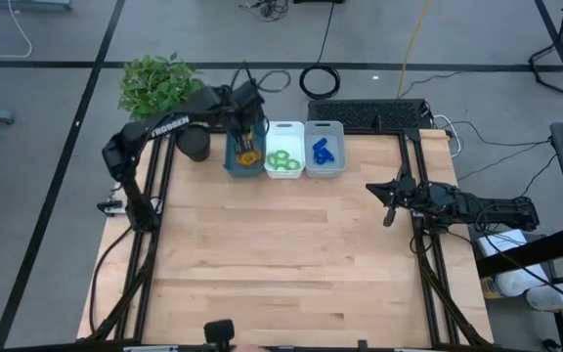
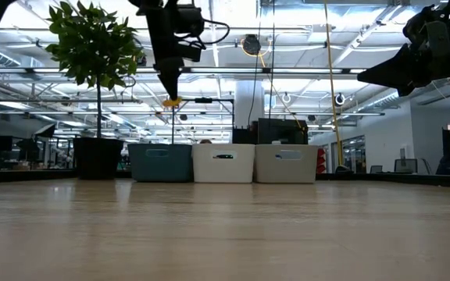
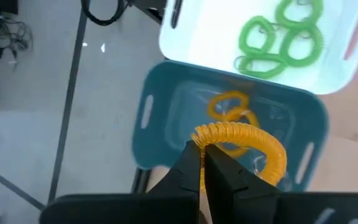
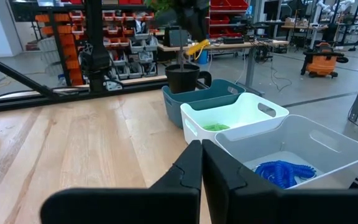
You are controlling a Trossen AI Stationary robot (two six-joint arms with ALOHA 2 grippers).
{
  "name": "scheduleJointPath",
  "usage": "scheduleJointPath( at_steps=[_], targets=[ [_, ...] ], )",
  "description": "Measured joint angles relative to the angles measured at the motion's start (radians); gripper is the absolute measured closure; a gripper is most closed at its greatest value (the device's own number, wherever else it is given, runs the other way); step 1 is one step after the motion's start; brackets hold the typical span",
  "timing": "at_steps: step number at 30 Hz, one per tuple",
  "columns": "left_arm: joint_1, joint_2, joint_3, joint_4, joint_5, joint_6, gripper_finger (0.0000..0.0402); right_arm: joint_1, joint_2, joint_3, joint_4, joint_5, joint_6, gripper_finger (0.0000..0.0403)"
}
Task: Sort spring keychains
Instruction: Put the yellow spring keychain in the blue bin
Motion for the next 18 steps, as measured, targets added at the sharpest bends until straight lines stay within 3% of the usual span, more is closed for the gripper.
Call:
scheduleJointPath(
  at_steps=[8, 18],
  targets=[
    [0.101, 0.127, 0.122, -0.040, 0.120, 0.076, 0.0398, 0.000, 0.000, 0.000, 0.000, 0.000, 0.000, 0.0403],
    [0.147, 0.301, 0.137, -0.055, 0.182, 0.100, 0.0398, 0.000, 0.000, 0.000, 0.000, 0.000, 0.000, 0.0403]
  ],
)
